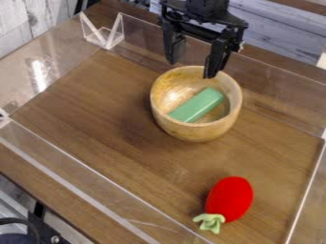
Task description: Move the red object to the left side of the table
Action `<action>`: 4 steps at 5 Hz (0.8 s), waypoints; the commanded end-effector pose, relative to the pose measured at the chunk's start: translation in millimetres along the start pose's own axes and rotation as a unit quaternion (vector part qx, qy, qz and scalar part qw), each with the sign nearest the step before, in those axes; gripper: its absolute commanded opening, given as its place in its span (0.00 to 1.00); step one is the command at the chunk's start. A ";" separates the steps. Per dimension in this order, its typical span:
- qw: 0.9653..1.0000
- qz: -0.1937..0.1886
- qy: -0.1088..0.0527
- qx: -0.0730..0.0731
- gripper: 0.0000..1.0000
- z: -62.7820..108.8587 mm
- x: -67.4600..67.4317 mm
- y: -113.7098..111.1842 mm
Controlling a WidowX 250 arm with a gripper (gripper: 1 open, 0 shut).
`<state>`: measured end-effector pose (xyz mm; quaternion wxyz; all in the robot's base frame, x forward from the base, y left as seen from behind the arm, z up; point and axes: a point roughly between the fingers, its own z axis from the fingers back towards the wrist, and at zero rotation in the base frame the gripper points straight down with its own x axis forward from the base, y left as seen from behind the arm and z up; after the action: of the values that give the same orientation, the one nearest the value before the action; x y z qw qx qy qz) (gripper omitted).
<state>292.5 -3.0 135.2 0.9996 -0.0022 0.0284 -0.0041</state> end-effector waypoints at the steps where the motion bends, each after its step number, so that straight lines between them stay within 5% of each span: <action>1: 1.000 -0.029 0.009 -0.003 1.00 -13.1 -14.9 -8.7; 2: 0.996 -0.084 0.015 -0.007 1.00 -21.9 -33.1 -29.5; 4: 0.980 -0.197 0.018 0.000 1.00 -42.2 -65.5 -83.0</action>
<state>220.7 -83.9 85.0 0.9772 -0.0035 0.0716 -0.1998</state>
